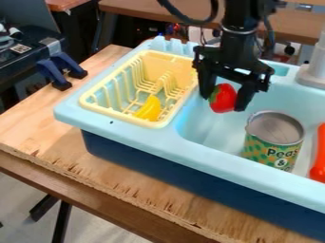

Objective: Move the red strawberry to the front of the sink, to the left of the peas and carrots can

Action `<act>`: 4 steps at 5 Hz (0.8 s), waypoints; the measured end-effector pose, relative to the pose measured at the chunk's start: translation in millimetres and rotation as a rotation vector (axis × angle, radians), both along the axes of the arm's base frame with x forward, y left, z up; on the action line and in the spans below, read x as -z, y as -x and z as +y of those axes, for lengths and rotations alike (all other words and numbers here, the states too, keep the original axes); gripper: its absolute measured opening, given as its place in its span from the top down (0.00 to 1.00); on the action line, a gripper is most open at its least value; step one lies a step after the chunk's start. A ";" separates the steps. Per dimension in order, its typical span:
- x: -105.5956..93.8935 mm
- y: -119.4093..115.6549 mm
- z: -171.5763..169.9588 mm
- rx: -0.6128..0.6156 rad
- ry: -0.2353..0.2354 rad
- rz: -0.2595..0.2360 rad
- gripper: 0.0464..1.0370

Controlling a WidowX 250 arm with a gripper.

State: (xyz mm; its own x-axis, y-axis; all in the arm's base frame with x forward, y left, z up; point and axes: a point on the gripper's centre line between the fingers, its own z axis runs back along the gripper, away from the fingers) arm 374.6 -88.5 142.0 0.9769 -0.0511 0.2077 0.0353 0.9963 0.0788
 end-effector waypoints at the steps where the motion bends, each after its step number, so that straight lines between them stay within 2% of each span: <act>1: -2.6 17.6 -1.1 0.022 0.012 0.123 0.18; 2: -2.5 35.0 0.4 -0.009 0.024 0.221 0.18; 3: 2.7 51.2 -0.1 -0.020 0.042 0.283 0.18; 4: 14.6 60.3 -3.4 -0.018 0.048 0.319 0.18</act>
